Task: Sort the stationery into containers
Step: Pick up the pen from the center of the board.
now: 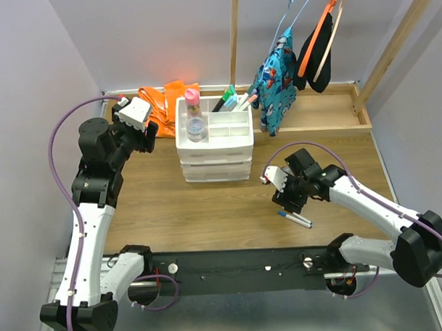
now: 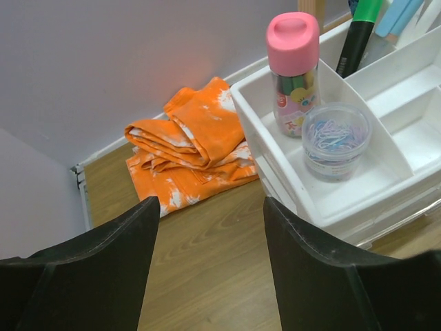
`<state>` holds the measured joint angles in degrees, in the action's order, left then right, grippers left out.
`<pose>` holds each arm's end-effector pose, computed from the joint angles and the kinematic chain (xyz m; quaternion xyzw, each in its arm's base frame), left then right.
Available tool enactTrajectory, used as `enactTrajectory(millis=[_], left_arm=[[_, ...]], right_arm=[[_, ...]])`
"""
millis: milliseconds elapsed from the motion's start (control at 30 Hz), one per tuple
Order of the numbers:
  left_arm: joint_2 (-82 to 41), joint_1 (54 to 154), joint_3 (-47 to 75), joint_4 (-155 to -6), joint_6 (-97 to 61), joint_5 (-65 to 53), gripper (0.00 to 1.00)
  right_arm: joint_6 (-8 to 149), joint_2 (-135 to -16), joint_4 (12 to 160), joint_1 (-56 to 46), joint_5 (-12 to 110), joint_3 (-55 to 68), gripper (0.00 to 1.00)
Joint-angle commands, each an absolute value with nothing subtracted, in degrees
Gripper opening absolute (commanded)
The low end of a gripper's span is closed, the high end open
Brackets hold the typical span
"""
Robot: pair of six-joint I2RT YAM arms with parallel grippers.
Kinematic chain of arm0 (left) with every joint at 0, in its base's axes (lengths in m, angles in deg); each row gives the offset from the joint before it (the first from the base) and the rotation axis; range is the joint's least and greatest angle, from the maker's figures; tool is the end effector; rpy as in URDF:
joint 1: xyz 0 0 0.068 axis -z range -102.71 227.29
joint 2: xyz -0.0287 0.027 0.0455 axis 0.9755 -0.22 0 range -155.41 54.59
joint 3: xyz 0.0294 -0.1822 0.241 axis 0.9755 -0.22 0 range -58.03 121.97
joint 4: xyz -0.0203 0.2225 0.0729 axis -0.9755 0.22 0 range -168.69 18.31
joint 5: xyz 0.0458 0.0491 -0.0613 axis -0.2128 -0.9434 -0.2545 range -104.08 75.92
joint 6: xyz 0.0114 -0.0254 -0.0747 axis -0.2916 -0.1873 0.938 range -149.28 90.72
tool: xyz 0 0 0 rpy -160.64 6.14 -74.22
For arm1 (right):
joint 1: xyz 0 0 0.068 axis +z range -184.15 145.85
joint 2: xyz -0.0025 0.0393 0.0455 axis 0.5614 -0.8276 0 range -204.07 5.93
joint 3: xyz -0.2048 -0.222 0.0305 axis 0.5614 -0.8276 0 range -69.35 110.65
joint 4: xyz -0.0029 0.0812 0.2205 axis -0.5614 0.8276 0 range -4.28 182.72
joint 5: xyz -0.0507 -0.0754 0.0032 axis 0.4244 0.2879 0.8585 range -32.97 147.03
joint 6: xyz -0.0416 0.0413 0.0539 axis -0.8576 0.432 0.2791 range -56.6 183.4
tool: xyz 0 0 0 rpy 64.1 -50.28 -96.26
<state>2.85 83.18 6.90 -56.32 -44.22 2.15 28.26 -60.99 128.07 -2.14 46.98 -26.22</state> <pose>0.1694 -0.0367 0.4311 0.2263 0.7249 -0.0564 0.6482 0.1493 0.1075 0.2237 -0.5540 0.8020 0.0801 0.2082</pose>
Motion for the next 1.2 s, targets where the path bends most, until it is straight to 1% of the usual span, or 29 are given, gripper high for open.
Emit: enactTrajectory(millis=[0, 233, 533, 933, 1100, 1133, 1167], left_arm=[[3.79, 81.16, 7.10, -58.29, -44.31, 5.35, 0.71], [3.18, 79.05, 6.75, -58.65, -43.16, 6.49, 0.73], [2.65, 78.43, 6.22, -59.79, -43.60, 5.79, 0.73], [2.91, 77.90, 4.20, -61.81, -42.99, 5.26, 0.73], [3.00, 77.90, 3.59, -62.25, -42.81, 5.35, 0.73], [3.00, 77.90, 3.50, -62.43, -42.73, 5.43, 0.73], [3.00, 77.90, 3.24, -62.60, -42.64, 5.44, 0.73]], right_arm=[[27.45, -62.54, 127.02, 0.47, 45.60, -26.37, 0.68], [28.24, -65.70, 126.24, 3.46, 46.39, -27.08, 0.67], [27.27, -70.01, 123.78, 3.82, 47.54, -28.04, 0.64], [27.10, -75.46, 123.16, 4.43, 48.76, -27.43, 0.56], [27.80, -77.21, 122.46, 4.96, 49.73, -27.87, 0.45], [27.97, -77.39, 122.46, 5.22, 49.65, -27.87, 0.42], [28.50, -77.65, 122.28, 5.40, 49.56, -27.61, 0.36]])
